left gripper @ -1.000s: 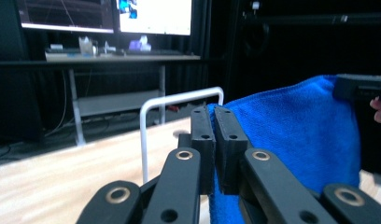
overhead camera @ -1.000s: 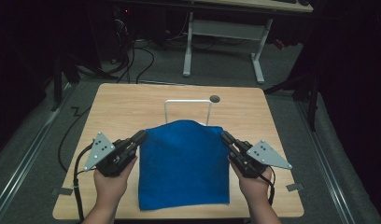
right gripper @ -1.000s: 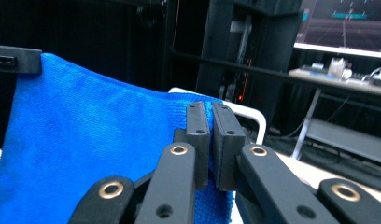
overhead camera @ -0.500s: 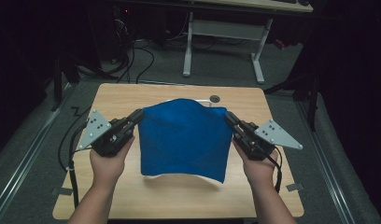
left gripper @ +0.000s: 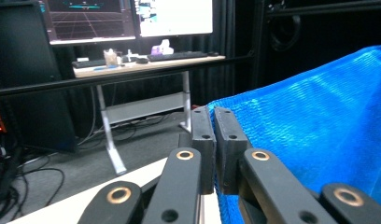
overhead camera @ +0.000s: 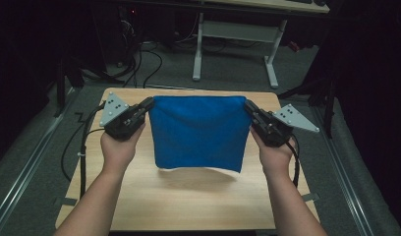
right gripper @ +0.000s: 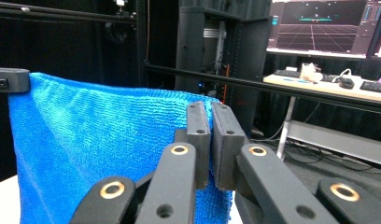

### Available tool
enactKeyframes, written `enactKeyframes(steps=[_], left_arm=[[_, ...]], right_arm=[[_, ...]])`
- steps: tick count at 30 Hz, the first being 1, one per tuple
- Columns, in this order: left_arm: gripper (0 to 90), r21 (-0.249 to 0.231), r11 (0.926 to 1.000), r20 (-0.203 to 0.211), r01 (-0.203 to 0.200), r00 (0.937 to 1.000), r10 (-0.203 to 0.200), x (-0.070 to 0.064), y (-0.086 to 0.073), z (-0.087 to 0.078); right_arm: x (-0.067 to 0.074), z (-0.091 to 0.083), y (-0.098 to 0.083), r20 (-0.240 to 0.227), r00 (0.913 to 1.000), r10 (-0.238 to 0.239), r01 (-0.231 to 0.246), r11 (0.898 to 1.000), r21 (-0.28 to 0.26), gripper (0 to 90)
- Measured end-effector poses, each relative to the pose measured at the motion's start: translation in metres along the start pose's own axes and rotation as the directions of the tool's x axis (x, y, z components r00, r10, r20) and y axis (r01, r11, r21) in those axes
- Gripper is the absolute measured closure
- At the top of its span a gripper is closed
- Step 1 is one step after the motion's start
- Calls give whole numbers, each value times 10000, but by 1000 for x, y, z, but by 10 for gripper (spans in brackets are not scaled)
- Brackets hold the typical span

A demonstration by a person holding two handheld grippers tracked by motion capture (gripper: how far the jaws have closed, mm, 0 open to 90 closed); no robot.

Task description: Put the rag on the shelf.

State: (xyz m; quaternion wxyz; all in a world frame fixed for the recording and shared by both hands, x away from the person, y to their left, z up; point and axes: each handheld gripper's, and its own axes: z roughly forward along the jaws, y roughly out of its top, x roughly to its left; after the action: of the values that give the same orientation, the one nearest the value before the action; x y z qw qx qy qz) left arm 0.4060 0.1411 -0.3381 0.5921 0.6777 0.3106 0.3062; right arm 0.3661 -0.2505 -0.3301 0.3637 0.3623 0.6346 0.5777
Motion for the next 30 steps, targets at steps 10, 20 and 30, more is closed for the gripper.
enactKeyframes(steps=[10, 20, 30], left_arm=[[882, 395, 9991, -503, -164, 9986, 184, 18, 5, 28], [882, 1214, 9921, -1187, -309, 9919, 454, 44, 12, 73], [882, 2188, 9750, -1384, 384, 9903, -80, 66, -3, 121]], right_arm=[[-13, 27, 4, 129, 9999, -41, 38, 9997, 245, 877], [-37, 81, -5, 248, 9993, 271, -290, 9965, 784, 878], [-58, 123, -11, 576, 9979, 290, -378, 9866, 1586, 879]])
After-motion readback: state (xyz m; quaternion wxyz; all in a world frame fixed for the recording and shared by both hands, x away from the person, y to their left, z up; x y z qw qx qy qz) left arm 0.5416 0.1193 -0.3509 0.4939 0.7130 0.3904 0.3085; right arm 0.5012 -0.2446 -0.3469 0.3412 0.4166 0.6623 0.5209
